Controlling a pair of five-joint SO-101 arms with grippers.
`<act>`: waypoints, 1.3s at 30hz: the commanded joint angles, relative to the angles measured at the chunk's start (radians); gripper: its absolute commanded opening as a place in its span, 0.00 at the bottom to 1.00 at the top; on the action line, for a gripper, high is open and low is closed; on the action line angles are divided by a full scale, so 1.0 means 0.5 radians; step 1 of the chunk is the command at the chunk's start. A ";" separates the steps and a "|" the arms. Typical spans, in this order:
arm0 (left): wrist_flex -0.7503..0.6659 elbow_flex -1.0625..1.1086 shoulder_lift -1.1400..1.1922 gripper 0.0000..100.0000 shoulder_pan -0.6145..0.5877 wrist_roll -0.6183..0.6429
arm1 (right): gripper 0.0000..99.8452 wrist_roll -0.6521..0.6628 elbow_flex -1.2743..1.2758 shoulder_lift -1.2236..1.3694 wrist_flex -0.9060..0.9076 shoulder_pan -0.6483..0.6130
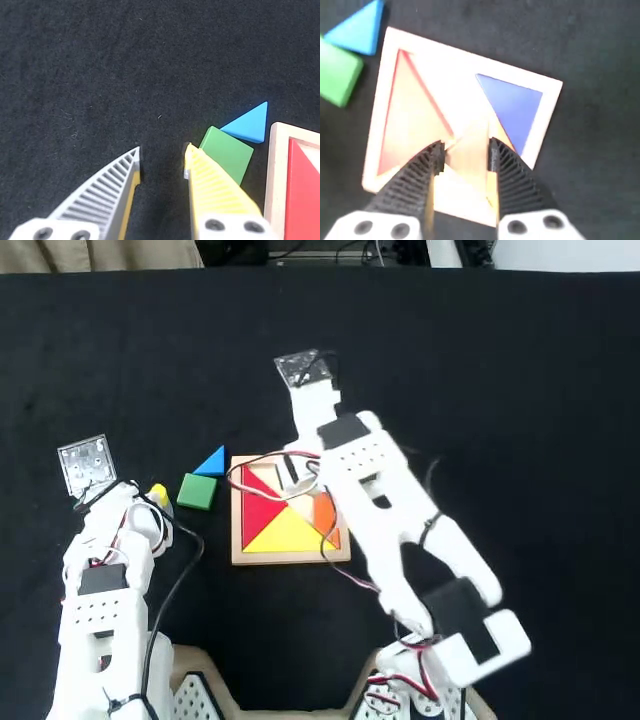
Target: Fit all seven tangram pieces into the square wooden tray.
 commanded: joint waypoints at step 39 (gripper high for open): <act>-0.040 -0.011 -0.034 0.16 0.023 0.003 | 0.11 0.028 0.130 -0.041 -0.239 -0.123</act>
